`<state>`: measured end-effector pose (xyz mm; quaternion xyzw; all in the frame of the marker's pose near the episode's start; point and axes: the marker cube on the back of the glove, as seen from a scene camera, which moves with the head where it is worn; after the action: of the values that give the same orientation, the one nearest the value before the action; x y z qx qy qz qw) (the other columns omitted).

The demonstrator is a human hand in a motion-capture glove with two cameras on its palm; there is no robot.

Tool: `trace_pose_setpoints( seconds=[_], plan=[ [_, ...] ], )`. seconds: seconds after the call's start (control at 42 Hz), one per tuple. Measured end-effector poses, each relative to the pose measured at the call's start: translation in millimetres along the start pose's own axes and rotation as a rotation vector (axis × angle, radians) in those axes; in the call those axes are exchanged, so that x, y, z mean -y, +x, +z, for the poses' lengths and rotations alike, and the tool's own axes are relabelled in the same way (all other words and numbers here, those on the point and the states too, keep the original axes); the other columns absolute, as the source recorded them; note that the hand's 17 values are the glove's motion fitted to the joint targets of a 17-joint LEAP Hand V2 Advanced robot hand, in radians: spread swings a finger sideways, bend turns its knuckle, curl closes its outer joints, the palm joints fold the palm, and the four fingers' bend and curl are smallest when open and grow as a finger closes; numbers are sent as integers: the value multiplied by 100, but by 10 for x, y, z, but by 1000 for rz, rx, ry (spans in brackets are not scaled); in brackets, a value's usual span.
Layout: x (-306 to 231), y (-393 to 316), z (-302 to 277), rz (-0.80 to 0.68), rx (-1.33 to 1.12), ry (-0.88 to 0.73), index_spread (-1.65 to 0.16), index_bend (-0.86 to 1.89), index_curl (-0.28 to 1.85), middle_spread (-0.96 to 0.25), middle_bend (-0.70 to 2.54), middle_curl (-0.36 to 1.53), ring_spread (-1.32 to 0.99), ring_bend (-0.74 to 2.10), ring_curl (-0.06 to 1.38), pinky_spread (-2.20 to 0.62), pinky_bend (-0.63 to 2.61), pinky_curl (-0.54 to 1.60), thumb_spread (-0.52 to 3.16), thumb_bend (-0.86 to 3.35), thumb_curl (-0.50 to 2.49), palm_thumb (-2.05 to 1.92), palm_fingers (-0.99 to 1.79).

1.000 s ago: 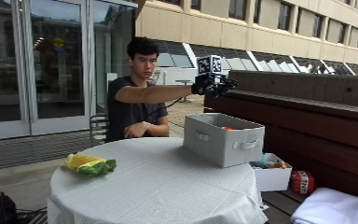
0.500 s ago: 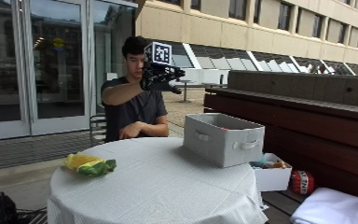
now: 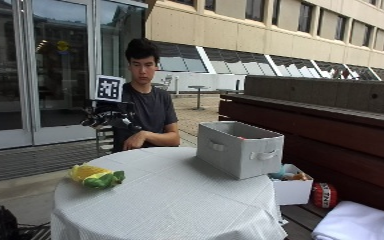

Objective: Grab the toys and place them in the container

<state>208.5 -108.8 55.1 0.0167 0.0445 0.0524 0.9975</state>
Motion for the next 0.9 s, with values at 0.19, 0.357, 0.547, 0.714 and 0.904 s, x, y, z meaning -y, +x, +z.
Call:
trace_pose_setpoints(
  seconds=[0.19, 0.357, 0.547, 0.714, 0.904],
  plan=[
    [-57, 384, 725, -25, 28, -56, -28, 6, 8, -2, 29, 47, 0, 51, 28, 5, 114, 34, 84, -9, 26, -11, -22],
    [-125, 472, 1137, -32, 53, -121, -28, 5, 8, 1, 25, 45, 1, 45, 27, 5, 112, 33, 84, -7, 26, -8, -22],
    [-301, 447, 1532, 64, 71, -279, -28, 1, 7, 2, 25, 45, 1, 47, 28, 5, 113, 33, 88, -2, 27, 1, -17],
    [-291, 423, 1727, 78, 79, -356, -28, 2, 4, -1, 31, 47, -5, 64, 32, 1, 117, 34, 100, 9, 31, 25, -3],
    [-341, 432, 1748, 111, 146, -377, -30, 25, 10, -5, 42, 51, -17, 76, 36, -10, 111, 32, 112, 21, 36, 48, 23]
  ],
)
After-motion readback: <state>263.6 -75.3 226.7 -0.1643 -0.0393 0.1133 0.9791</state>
